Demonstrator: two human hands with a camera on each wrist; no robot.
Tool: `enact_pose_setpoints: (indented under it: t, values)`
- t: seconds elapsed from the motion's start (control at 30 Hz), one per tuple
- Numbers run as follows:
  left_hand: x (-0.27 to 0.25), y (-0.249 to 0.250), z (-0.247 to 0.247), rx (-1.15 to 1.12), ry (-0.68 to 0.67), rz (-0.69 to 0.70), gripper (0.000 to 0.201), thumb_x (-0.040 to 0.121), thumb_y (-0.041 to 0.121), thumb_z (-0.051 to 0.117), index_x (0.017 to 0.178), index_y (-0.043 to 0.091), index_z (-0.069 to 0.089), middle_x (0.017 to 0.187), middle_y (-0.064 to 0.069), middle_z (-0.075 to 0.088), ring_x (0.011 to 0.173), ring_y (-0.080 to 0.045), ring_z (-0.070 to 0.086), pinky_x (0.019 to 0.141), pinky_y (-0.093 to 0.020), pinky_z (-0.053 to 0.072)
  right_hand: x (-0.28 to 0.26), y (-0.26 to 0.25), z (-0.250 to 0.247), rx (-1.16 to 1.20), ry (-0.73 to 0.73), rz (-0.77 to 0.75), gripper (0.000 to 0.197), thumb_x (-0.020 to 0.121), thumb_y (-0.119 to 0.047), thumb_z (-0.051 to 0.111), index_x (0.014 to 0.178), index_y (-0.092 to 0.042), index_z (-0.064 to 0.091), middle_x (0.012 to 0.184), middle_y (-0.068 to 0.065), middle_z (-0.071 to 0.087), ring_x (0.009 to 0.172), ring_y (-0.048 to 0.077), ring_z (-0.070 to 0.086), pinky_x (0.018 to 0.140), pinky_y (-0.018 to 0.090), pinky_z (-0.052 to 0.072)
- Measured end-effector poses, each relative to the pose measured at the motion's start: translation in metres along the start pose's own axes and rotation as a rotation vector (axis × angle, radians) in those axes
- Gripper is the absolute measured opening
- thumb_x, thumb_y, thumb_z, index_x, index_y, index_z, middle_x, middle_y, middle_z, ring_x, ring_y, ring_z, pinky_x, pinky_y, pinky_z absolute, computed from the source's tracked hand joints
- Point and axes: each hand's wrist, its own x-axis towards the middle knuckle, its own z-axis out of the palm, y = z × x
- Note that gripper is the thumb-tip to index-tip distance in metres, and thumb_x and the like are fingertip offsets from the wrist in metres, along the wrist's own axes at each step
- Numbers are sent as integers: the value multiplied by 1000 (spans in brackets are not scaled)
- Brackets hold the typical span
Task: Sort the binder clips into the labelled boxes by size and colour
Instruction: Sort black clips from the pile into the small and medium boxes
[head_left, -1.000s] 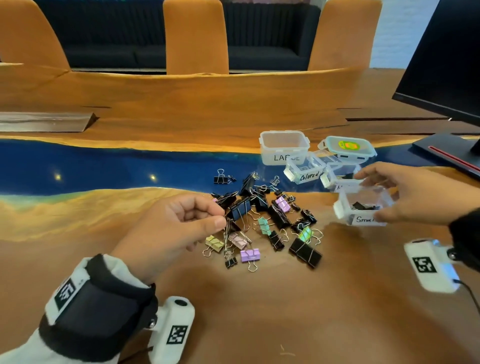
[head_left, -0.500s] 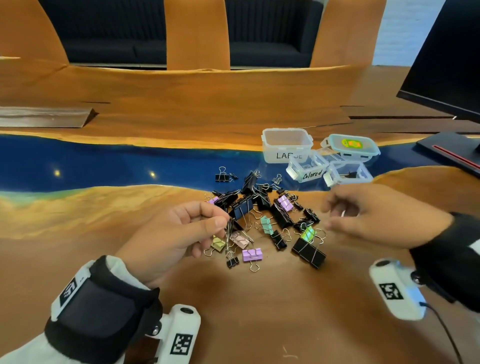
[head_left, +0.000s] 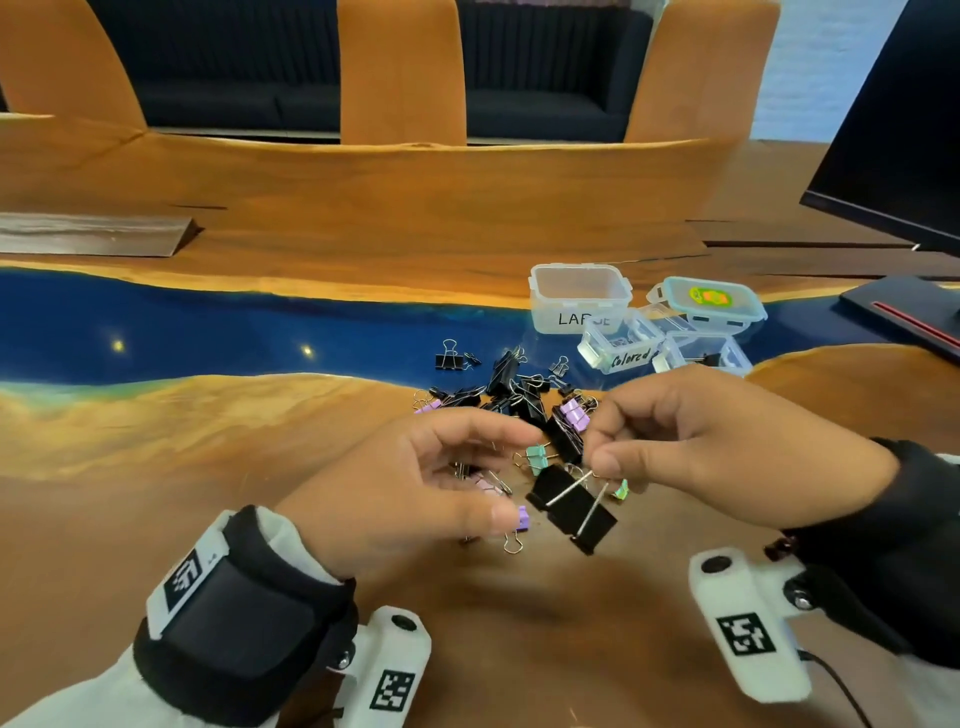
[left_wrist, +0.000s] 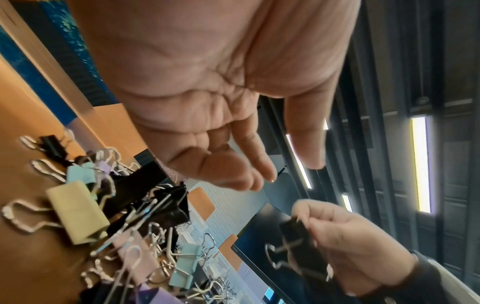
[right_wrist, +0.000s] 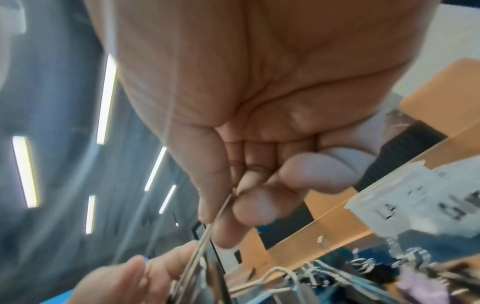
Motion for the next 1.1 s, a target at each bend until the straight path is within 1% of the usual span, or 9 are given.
enact_pose_setpoints:
  t: [0.1,0.2,0.3,0.37,0.53,0.7,0.8,0.93,1.1]
  values:
    - [4,6,11,115,-87,21,55,72,23,86,123,32,68,126,0,67,120,-20,63,98,-40,53,7,1,8,146,54,-33,5,91,-9,68,88,-7,71,69,-1,67,62,6,59,62,15,47]
    - [5,12,13,105,34,-5,40,73,24,89,109,24,74,99,5,76,90,-12,72,79,-26,57,12,5,13,215,127,-37,5,92,-8,66,89,-8,71,73,5,69,64,12,61,62,21,50]
    - [4,12,11,209,101,-19,38,68,44,90,100,30,76,90,-7,76,84,-29,72,81,-43,61,13,1,17,137,211,-45,8,91,-12,68,86,-16,71,70,-2,69,61,5,60,60,16,47]
    - [3,12,10,194,139,-30,40,66,49,89,98,29,76,86,-13,75,77,-28,72,81,-48,60,10,-7,20,33,281,-64,10,90,-16,69,83,-23,71,70,-5,68,59,3,58,58,14,46]
    - [3,14,11,199,169,-49,37,68,40,81,100,25,75,77,-8,74,64,-16,70,70,-34,61,2,-25,31,-195,437,-107,7,87,-26,69,82,-31,68,78,-17,65,76,3,60,64,9,43]
    - [4,11,11,201,195,-72,35,67,45,81,96,27,75,77,-11,75,61,-18,68,63,-30,54,-1,-27,43,-289,512,-151,5,87,-28,65,83,-30,68,68,-15,62,78,6,58,68,21,46]
    - [2,13,11,218,198,-71,30,71,41,82,96,26,76,75,-13,73,60,-21,69,64,-32,56,-3,-28,46,-316,531,-157,7,89,-29,65,83,-30,67,70,-15,62,77,7,58,62,23,46]
    - [2,14,12,239,202,-58,33,72,50,84,98,31,76,77,-13,75,69,-37,71,69,-47,59,-6,-31,49,-325,496,-174,6,87,-36,63,84,-33,67,71,-15,61,72,8,59,57,27,49]
    - [2,15,11,217,213,-17,41,65,58,80,101,39,74,87,-5,77,74,-31,73,71,-45,59,-9,-29,48,52,461,-210,20,82,-50,72,89,-31,72,79,-8,69,75,15,65,62,27,52]
